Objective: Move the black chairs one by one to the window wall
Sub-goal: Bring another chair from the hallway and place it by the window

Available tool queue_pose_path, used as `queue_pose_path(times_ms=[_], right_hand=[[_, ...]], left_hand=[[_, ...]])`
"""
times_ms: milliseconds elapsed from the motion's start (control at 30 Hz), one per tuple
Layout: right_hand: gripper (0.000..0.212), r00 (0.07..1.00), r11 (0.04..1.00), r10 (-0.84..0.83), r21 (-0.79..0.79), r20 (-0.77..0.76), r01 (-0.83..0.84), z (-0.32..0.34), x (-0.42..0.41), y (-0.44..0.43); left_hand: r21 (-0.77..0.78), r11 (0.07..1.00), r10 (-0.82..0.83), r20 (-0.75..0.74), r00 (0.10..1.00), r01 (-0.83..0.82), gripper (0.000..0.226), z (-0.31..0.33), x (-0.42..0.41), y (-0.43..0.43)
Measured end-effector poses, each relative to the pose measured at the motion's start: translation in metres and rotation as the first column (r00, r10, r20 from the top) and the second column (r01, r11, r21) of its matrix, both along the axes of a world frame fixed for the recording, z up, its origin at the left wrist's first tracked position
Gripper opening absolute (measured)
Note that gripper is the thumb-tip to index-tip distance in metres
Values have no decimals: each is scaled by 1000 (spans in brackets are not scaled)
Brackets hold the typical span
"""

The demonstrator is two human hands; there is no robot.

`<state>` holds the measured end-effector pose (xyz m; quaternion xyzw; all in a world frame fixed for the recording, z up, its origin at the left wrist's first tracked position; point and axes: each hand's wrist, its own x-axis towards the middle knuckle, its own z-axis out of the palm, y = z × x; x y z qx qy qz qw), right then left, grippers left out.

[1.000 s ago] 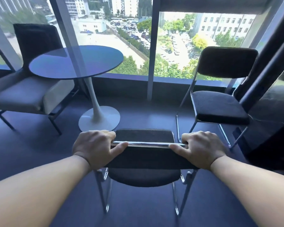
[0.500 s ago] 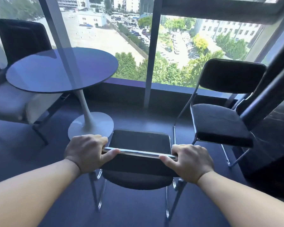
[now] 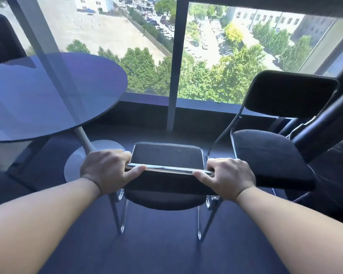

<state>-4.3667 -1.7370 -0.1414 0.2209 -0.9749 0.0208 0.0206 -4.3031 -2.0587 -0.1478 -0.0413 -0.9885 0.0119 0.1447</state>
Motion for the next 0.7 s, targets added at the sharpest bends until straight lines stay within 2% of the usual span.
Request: queue_pose_path(times_ms=[433, 600, 700], right_hand=[[65, 996, 999, -23, 30, 84, 21, 12, -62, -11], [74, 996, 999, 6, 38, 87, -9, 9, -85, -6], [68, 993, 997, 47, 52, 112, -53, 12, -110, 1]], left_hand=[[51, 999, -8, 89, 996, 4, 64, 9, -64, -7], [66, 998, 14, 91, 996, -20, 64, 6, -79, -3], [101, 993, 51, 98, 994, -61, 66, 2, -92, 6]])
